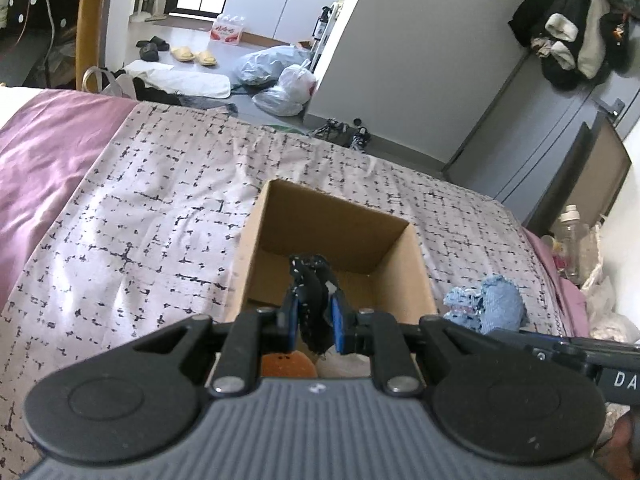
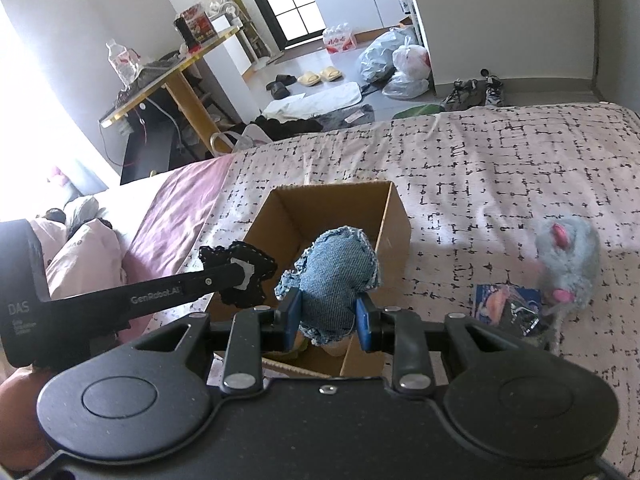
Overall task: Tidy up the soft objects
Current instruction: 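Carry the black knit item and blue mitten plush over the box, then open the left tool to drop the black knit item while the right tool releases the blue mitten plush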
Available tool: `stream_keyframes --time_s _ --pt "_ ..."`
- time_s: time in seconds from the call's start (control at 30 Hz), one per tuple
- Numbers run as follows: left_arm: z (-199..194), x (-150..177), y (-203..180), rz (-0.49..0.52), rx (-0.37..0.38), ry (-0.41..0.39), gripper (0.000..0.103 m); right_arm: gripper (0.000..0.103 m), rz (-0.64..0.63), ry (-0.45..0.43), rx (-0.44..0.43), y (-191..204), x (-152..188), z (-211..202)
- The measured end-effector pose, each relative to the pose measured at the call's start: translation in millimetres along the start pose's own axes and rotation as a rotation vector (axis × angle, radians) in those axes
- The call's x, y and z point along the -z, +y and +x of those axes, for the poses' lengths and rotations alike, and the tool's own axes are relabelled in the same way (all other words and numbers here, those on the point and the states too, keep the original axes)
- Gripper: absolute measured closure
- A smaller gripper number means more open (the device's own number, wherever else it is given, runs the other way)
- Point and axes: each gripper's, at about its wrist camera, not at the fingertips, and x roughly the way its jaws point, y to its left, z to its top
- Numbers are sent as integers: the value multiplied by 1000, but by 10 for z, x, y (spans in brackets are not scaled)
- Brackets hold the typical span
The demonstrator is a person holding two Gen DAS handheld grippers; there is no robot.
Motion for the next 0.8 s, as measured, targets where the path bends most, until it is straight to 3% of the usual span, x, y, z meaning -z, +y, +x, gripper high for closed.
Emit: stream_keyframes --time_s 0.27,0.63,0.8 --pt "127 -4 59 -31 -26 8 84 74 0 31 13 20 -54 205" --pt "-2 -4 94 -54 -8 -21 75 74 7 38 18 77 -123 331" --pt "-52 -6 63 -59 -2 -23 67 57 3 23 39 79 -135 336"
